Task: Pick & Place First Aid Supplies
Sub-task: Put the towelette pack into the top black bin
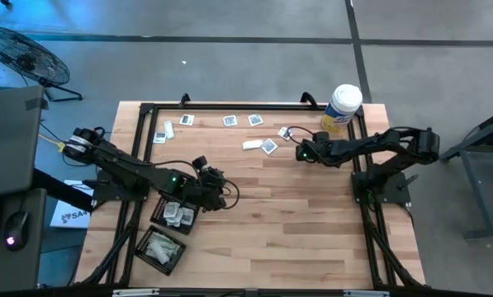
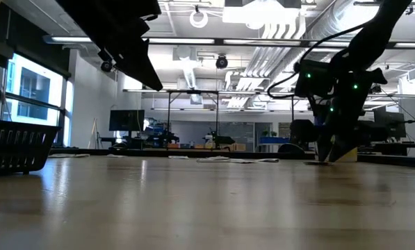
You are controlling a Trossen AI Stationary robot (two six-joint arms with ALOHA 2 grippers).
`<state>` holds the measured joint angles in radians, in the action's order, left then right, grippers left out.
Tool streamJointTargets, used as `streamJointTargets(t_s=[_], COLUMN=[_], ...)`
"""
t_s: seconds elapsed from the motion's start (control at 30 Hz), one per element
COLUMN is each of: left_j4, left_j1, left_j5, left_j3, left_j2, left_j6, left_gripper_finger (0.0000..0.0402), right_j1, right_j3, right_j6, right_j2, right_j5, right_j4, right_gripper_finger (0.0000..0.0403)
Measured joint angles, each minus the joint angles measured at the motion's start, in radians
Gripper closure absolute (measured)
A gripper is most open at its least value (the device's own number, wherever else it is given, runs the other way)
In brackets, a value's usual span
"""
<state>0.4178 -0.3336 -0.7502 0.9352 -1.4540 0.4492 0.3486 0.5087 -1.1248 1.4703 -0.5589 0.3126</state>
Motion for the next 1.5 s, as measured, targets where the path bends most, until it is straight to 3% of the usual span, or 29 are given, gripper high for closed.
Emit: streamJointTargets(t_s=[0.33, 0.63, 0.83, 0.93, 1.13, 1.2, 1.33, 1.5], left_j4=[0.0, -0.012, -0.03, -0.2, -0.915, -1.104, -1.271, -1.356], left_j1=[0.0, 0.0, 0.001, 0.033, 0.155, 0.182, 0.197, 0.197], left_j5=[0.0, -0.04, -0.096, -0.041, 0.398, 0.483, 0.52, 0.479], left_j3=[0.0, 0.0, -0.062, -0.169, -0.415, -0.461, -0.478, -0.432], left_j2=[0.0, 0.0, 0.035, 0.091, 0.129, 0.094, 0.018, -0.077], left_j6=[0.0, 0.02, 0.083, 0.112, 0.056, 0.075, 0.106, 0.16], left_gripper_finger=[0.0259, 0.0259, 0.0259, 0.0259, 0.0259, 0.0259, 0.0259, 0.0259], right_j1=[0.007, 0.006, -0.028, -0.092, -0.282, -0.352, -0.465, -0.551], right_j3=[-0.001, 0.003, 0.01, 0.038, 0.076, 0.077, 0.077, 0.079], right_j6=[-0.004, -0.05, 0.05, 0.125, 0.443, 0.591, 0.922, 1.222], right_j2=[0.0, 0.031, 0.02, -0.003, -0.008, 0.0, 0.044, 0.128], right_j5=[0.018, 0.026, 0.004, -0.073, -0.276, -0.361, -0.473, -0.449], right_j4=[-0.003, -0.015, -0.048, -0.089, -0.38, -0.511, -0.769, -1.032], right_gripper_finger=[0.031, 0.0394, 0.0393, 0.04, 0.0401, 0.0401, 0.0402, 0.0402])
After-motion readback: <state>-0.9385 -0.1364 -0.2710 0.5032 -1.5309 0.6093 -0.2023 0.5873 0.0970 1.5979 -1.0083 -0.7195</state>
